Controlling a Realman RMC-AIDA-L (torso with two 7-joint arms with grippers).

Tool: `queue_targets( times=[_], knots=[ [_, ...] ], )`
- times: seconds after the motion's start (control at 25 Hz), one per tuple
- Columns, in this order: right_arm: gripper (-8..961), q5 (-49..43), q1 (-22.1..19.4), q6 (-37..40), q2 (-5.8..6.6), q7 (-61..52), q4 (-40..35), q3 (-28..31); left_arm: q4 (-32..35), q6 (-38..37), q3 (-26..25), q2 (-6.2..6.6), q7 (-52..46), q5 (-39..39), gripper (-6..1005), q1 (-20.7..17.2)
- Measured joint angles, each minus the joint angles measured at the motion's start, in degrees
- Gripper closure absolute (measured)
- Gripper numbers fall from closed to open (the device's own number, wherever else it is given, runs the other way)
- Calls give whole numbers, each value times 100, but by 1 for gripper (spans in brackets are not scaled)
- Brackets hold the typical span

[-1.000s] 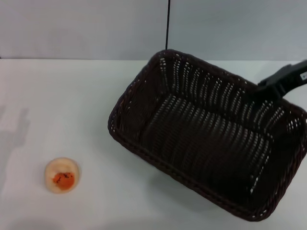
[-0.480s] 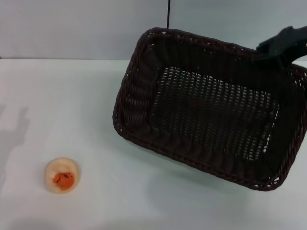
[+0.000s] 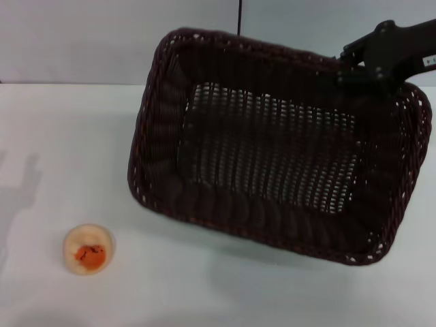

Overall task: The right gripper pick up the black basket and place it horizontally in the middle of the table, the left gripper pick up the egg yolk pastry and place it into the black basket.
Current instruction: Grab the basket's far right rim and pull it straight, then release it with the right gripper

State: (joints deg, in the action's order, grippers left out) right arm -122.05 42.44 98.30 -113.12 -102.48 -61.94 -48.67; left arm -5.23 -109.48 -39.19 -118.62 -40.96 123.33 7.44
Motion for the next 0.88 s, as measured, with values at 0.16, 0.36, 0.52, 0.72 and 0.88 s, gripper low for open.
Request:
queue_targets(
  times=[0.16,0.36,0.52,0.72,0.88],
  knots=[
    [765,5,42,339,26,325,94,-42,-4,14,0,-2,-28,3,348,-3],
    [765,-141,96,493,69,460,45,-155,-5,94,3,-4,-45,9,347,4],
    [765,-157,166,519,120,661,35,-318,-4,175,66,-4,-49,32,347,17],
    [765,-161,214,528,98,900,37,-460,-4,231,162,-3,-52,34,347,26],
    [766,-162,214,453,76,1097,84,-493,-59,246,222,-10,-53,34,348,-5]
  ],
)
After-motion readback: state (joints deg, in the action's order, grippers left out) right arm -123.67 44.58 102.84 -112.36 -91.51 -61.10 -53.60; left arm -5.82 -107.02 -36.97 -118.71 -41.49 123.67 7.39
